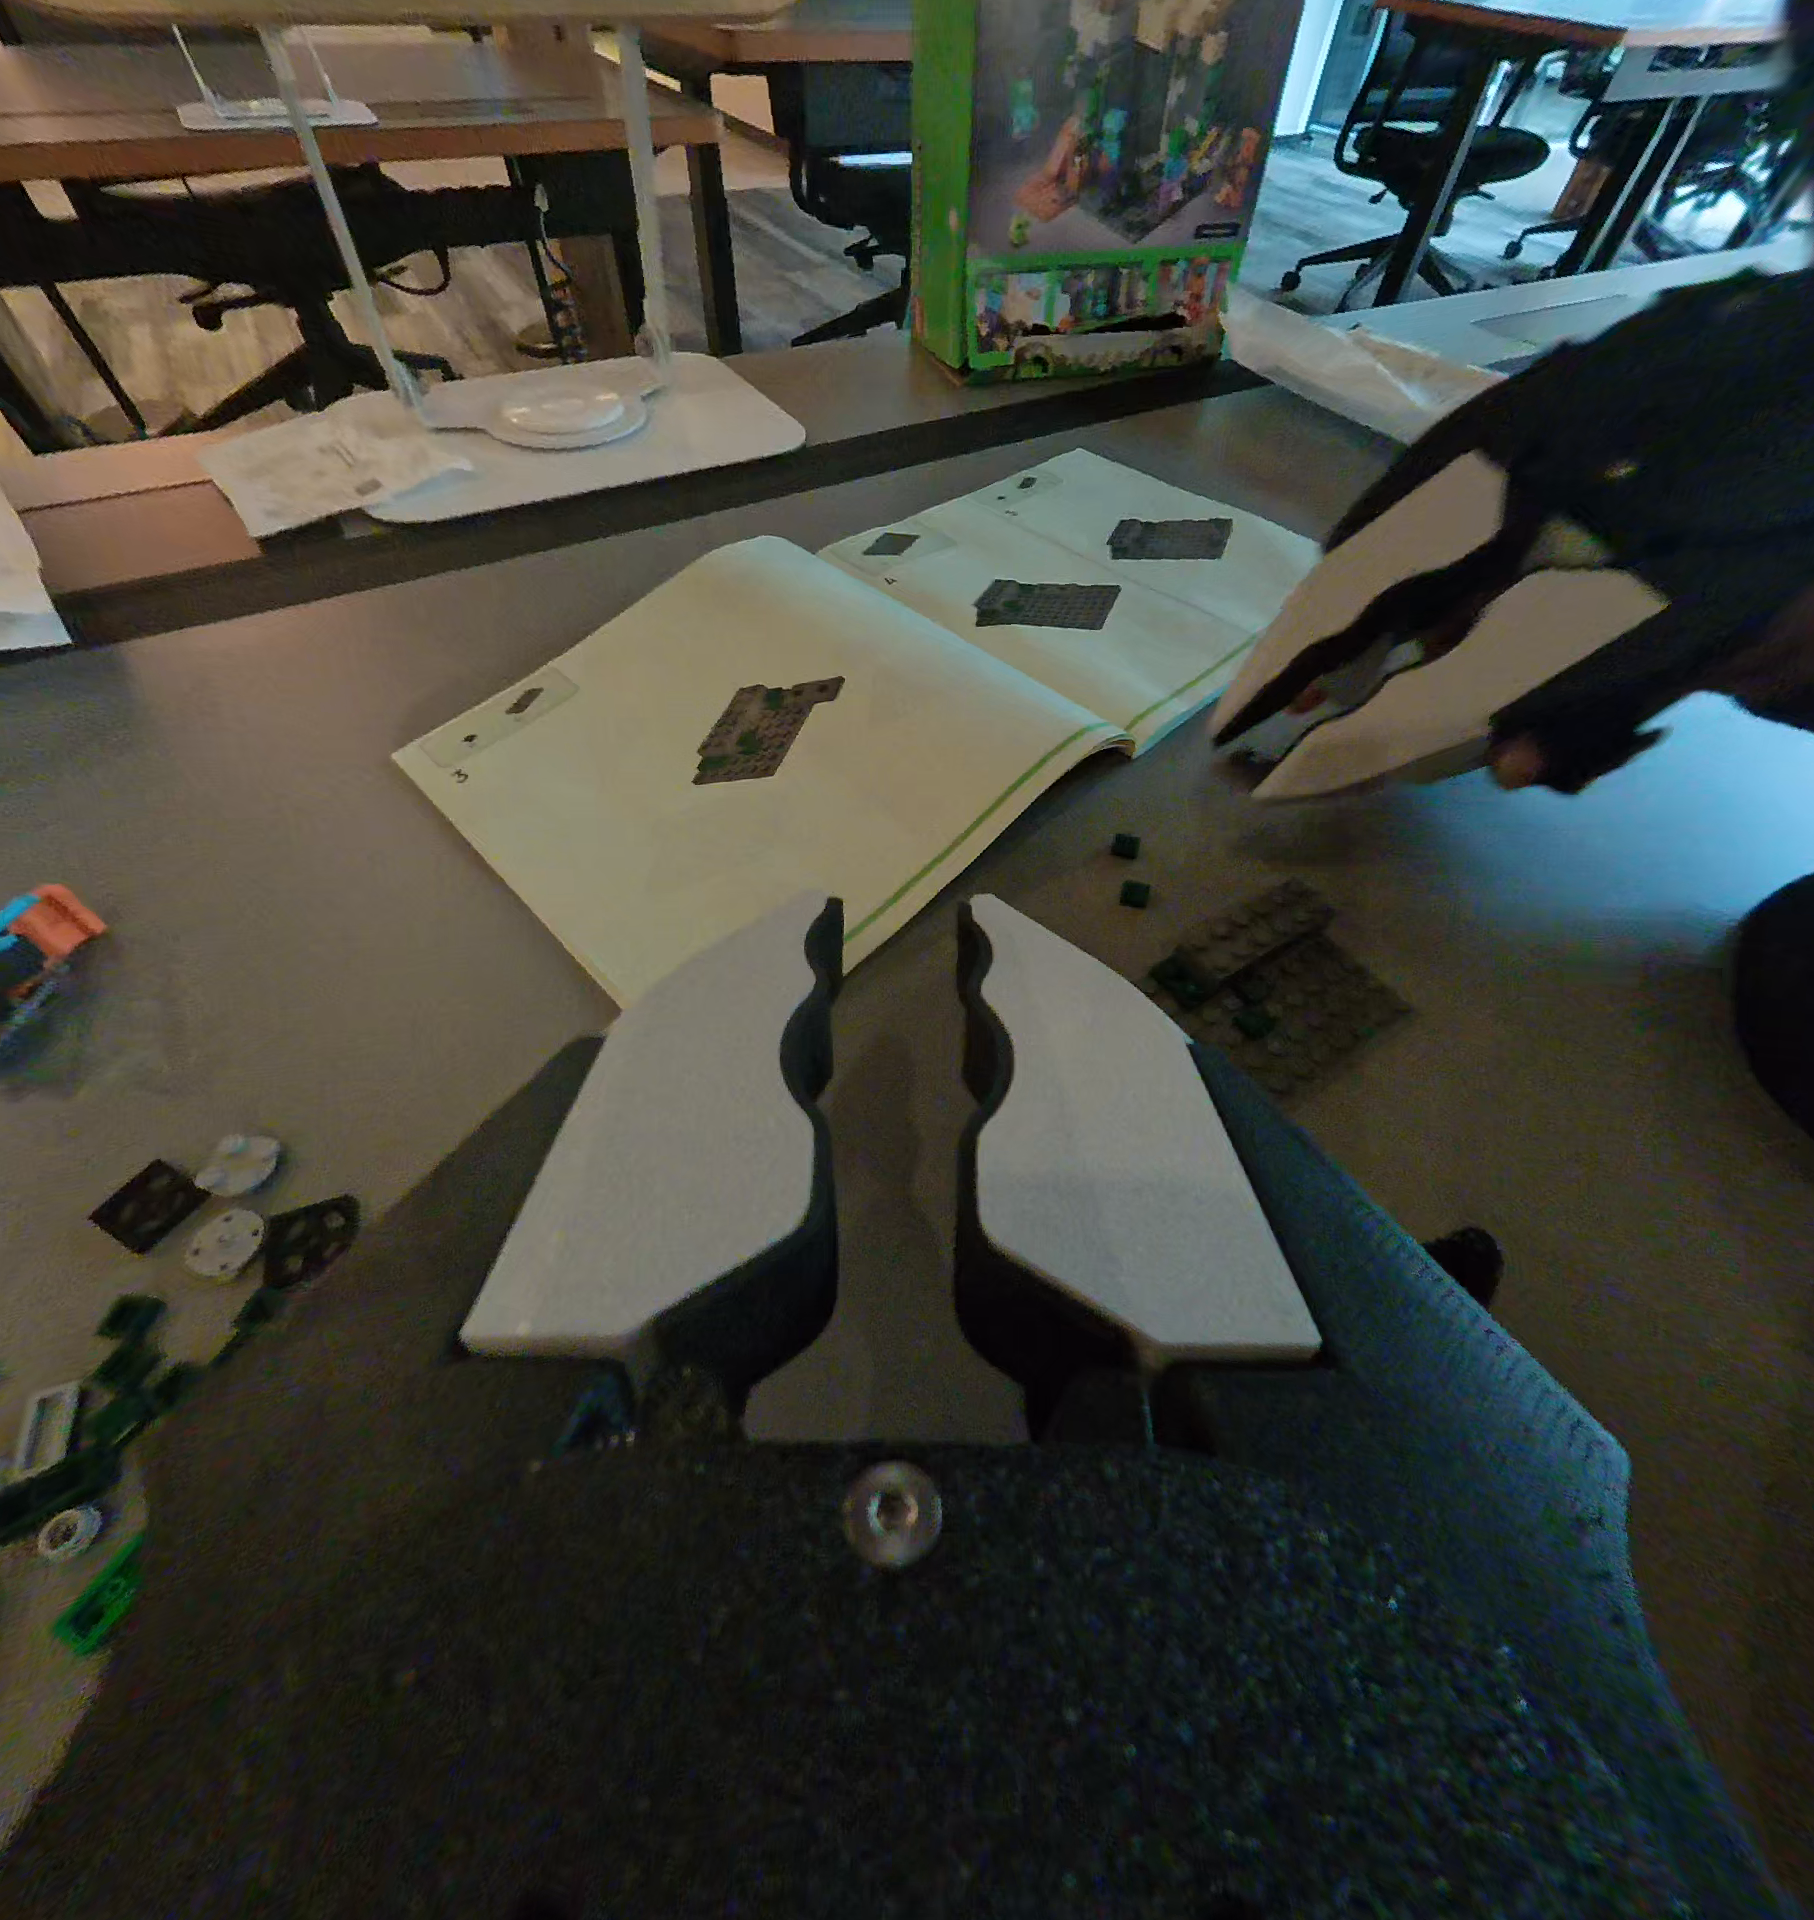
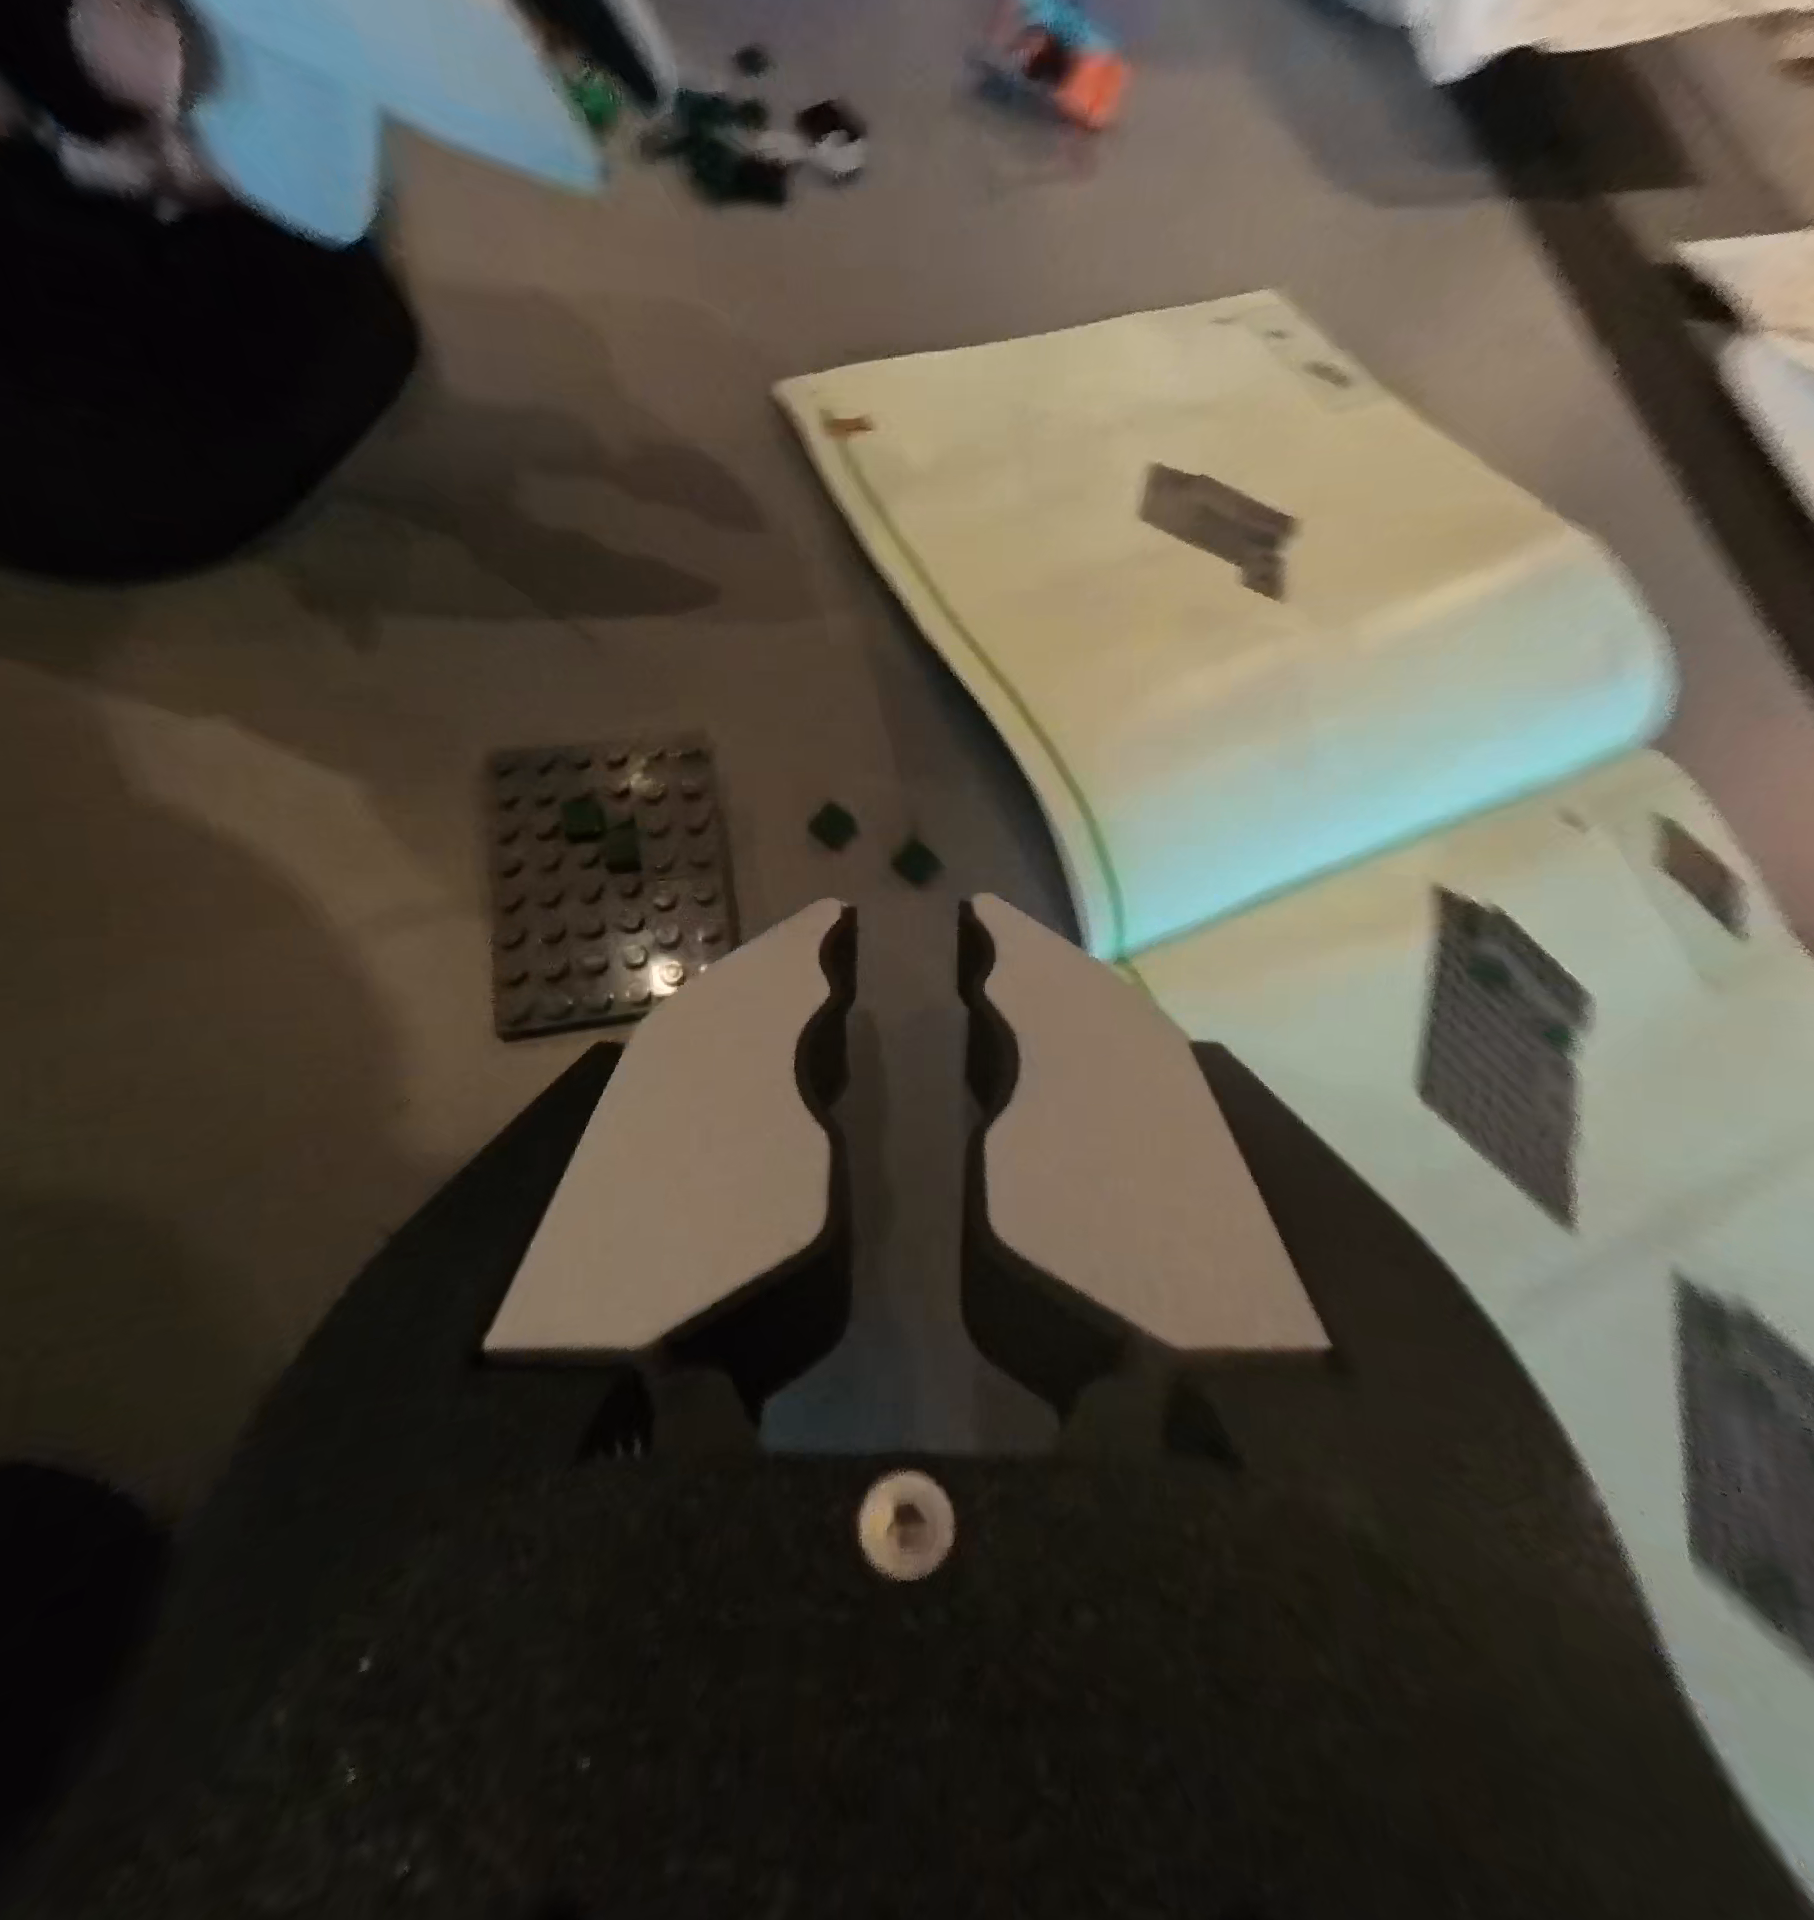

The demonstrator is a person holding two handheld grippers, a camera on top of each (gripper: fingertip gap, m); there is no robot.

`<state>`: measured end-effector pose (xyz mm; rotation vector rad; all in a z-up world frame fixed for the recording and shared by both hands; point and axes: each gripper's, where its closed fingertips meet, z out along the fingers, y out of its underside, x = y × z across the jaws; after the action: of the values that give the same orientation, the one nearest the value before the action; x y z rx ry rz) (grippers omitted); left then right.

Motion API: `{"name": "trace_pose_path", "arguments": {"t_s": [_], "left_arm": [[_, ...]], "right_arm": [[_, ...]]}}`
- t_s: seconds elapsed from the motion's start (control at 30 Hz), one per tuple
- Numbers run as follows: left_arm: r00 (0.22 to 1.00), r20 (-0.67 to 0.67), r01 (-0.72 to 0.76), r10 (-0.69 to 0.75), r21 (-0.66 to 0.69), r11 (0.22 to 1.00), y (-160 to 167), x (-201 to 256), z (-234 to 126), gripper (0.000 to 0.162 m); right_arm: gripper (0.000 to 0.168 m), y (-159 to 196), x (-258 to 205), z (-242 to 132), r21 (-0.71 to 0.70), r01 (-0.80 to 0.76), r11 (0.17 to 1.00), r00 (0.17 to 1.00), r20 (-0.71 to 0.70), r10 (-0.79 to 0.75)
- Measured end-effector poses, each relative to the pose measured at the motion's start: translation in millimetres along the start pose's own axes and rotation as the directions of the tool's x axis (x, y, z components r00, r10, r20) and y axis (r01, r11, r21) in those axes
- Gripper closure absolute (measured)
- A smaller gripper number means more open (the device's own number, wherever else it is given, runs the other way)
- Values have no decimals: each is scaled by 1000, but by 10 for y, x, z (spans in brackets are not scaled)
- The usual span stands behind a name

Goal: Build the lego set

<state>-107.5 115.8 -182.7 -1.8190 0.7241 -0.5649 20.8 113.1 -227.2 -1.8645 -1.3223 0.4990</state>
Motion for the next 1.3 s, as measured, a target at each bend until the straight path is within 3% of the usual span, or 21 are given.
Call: {"name": "trace_pose_path", "arguments": {"t_s": [0.23,0.67,0.83,1.17,1.3], "left_arm": [[1000,-18,16,-17,-30,999,46,3,41,139],[991,-85,95,-101,-67,993,118,8,95,141],[984,-105,135,-142,-69,988,120,-4,96,142],[985,-119,117,-125,-75,990,128,30,98,144],[988,-110,100,-107,-67,993,123,34,89,145]], "right_arm": [[149,87,-15,249,-91,142,986,977,173,-125],[156,73,-49,365,-140,231,963,918,358,-168],[160,82,-46,360,-152,151,977,940,327,-95],[160,116,-161,303,-242,-41,969,993,99,67],[158,52,-189,277,-200,-82,976,992,79,99]]}}
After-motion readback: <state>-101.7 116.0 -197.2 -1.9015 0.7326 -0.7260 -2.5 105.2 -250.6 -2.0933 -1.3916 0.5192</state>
